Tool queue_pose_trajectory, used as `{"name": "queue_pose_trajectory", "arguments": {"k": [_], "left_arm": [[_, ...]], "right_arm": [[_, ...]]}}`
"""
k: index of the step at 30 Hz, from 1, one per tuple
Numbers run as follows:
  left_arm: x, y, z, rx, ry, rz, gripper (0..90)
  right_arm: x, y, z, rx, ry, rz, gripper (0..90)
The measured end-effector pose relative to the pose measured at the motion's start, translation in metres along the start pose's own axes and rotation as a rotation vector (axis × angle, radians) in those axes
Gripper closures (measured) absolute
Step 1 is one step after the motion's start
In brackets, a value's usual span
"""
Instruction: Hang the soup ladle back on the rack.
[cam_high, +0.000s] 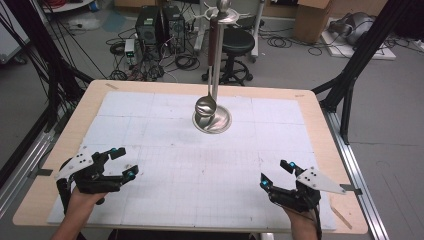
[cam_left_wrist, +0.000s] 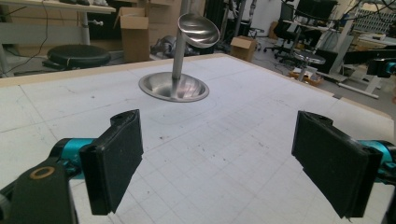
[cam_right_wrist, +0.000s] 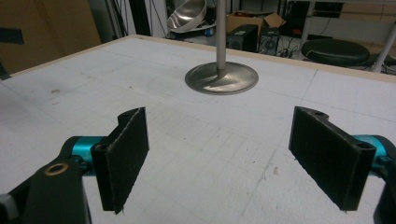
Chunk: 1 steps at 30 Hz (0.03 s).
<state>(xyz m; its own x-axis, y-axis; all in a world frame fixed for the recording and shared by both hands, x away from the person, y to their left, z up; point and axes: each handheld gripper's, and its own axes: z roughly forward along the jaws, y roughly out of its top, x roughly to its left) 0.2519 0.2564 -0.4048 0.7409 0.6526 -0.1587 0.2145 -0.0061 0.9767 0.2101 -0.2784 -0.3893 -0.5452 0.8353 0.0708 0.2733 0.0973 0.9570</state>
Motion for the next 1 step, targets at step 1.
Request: {"name": "queue_pose_trajectory", "arguments": {"k": [1], "left_arm": [[0.0, -0.0001, 0.0, 0.002, 0.001, 0.0, 16.9]], "right_arm": [[0.0003, -0.0002, -0.0002, 0.005, 0.0, 0.007, 18.8]]}}
